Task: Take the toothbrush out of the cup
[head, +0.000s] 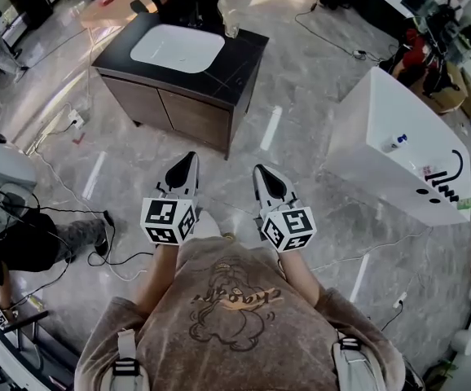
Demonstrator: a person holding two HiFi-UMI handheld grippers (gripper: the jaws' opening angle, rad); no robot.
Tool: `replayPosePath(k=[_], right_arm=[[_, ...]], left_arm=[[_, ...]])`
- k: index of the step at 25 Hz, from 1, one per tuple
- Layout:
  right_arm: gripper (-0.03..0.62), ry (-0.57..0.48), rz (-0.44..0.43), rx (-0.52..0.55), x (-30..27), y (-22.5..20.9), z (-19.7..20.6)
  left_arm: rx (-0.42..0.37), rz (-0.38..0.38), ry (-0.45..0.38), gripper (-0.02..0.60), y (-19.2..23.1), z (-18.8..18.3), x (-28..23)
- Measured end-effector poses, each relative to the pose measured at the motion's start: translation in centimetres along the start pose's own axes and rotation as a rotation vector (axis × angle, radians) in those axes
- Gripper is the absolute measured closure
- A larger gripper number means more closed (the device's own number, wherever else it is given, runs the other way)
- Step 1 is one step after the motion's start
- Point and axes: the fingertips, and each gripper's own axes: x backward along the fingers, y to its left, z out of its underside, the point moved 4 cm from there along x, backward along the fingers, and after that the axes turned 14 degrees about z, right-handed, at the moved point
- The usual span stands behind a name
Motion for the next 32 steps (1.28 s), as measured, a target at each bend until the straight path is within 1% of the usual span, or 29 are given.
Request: replayPosePath(k=[7,19,24,27,32], right_arm=[[0.579,0.008,0.005,-0.003,-1.7,-1.1,0.0],[0.579,-0.001,0.018,-0.01,-7.4,-3.1,-0.8],[0.579,0.006,0.01,-0.038,-10.5,-3.6,-1.1],[0.579,0.011,0.007,-0.036,-12.6,-4.1,-1.8],[0.579,0.02,0.026,-0.036,-16.4,-5.0,-3.1]], left_arm=[[0.007,-0.002,-0.006,0.565,0.9,-0.3,-1.6],[-0.005,0.011,-0.002,0.565,4.9,-1.1,-6.4],[-0.013,0.017,0.006,0.565,7.1,-1.6,-9.1],[-0.016,0.019,0.017,0.565,8.5,-2.1,-10.7],[-0.004,0.026,0.033,0.565,11.5,-3.2,-13.6]])
